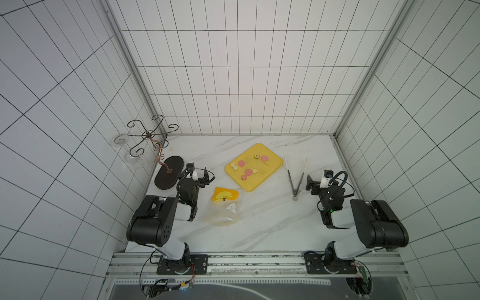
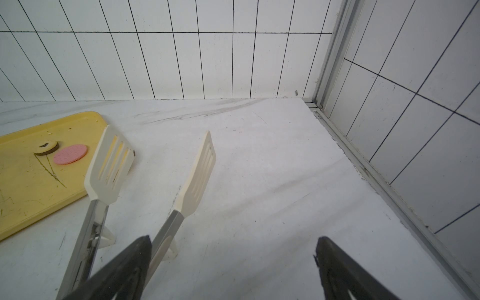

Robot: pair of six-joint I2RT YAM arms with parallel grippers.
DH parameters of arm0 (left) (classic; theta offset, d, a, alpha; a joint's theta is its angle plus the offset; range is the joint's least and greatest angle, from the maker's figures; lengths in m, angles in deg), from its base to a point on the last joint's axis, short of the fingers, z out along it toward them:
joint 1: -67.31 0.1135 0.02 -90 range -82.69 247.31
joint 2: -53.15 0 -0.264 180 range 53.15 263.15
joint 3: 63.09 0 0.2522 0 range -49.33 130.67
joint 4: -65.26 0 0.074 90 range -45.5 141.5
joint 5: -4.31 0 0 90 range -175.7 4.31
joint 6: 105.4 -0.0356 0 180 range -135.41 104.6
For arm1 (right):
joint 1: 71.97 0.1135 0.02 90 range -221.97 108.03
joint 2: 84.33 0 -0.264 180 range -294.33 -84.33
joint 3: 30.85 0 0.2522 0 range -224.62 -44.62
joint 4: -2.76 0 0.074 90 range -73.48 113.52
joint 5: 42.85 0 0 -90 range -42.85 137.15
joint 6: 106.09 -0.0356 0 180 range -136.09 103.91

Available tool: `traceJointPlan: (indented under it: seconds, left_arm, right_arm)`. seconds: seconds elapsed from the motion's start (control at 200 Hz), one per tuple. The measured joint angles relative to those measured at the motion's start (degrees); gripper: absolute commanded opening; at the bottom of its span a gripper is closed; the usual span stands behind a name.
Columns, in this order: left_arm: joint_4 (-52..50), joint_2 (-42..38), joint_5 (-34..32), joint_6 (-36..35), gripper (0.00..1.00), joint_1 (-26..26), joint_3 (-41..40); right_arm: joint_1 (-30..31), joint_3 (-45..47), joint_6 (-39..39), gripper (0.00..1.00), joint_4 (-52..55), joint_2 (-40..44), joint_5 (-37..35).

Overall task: Put the cookies into a resealable bag to prevent moisture
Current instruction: Pick up the ziploc bag from the center of the board.

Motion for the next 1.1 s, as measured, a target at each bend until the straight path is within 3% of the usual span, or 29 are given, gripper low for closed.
traceJointPlan:
  seconds: [0.17, 0.34, 0.465, 0.65, 0.86, 1.1]
  left_arm:
    - [-1.84, -2.73, -0.57, 0.09, 0.97, 0.00, -0.02]
    - [-15.19, -16.52, -1.33, 0.68, 0.97, 0.00, 4.04]
    - [-30.25, -22.67, -0.83, 2.71, 0.97, 0.00, 14.56]
    - [-55.36, -24.26, 3.58, 8.92, 0.97, 0.00, 29.42]
    - [-82.38, -24.68, 12.46, 14.82, 0.97, -0.46, 36.63]
    - [-96.48, -28.50, 20.61, 18.10, 0.97, -0.42, 36.57]
  right_arm:
    - [0.00, 0.00, -0.15, 1.00, 1.86, 3.08, -0.24]
    - [-0.20, -1.05, -0.28, 0.99, 10.69, 16.35, 2.25]
    - [-0.24, -7.69, -0.33, 0.97, 20.72, 22.69, 9.75]
    - [1.64, -20.04, 0.79, 0.96, 37.90, 25.57, 24.63]
    - [14.49, -29.57, 8.13, 0.96, 60.85, 25.27, 35.15]
    - [35.15, -34.58, 15.82, 0.92, 74.88, 19.12, 32.81]
